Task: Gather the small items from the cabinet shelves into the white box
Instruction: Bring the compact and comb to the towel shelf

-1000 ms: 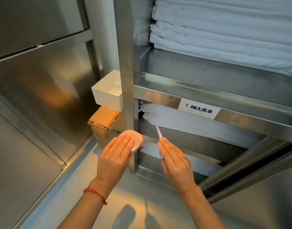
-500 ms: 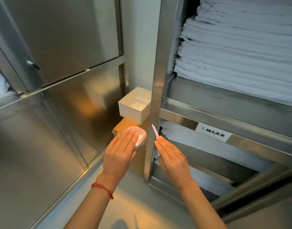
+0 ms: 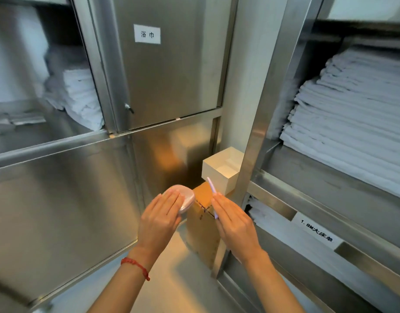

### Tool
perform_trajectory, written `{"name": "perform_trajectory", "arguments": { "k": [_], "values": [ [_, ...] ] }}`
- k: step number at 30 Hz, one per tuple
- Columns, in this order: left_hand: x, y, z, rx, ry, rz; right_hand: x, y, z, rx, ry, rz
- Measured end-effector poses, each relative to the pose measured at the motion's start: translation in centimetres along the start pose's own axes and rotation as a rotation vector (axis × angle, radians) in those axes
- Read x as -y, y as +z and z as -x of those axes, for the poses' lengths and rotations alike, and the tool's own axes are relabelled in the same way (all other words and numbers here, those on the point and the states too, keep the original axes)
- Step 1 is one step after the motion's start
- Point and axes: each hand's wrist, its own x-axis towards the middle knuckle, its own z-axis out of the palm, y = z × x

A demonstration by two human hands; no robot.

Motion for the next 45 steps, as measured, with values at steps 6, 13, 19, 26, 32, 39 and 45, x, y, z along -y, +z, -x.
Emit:
{"name": "perform_trajectory", "arguments": {
  "k": [6,13,19,26,32,39,45],
  "values": [
    [0.0,-2.2,1.7,-0.106,-0.058,-0.133,1.2,-0.7,-1.9,0.014,-0.088,-0.073],
    [0.6,-6.2,3.3,-0.172,-0.124,-0.287,4.1,0.4,-3.9,-0.017,-0.2,-0.166],
    [2.1,-9.6,5.5,-0.218,-0.16,-0.368,7.8,1.5,-5.5,-0.047,-0.267,-0.296],
    [3.9,-12.9,7.4,-0.205,-0.248,-0.412,11.9,2.4,-7.7,-0.101,-0.319,-0.373],
    [5.4,-15.7,9.2,-0.217,-0.268,-0.453,15.7,3.4,-9.1,-0.068,-0.352,-0.409],
    [8.3,-18.9,10.9,-0.228,-0.274,-0.48,19.8,4.5,-10.7,-0.078,-0.38,-0.447],
    [11.8,-20.7,12.3,-0.215,-0.278,-0.479,23.2,5.9,-12.5,-0.07,-0.379,-0.442]
  ]
}}
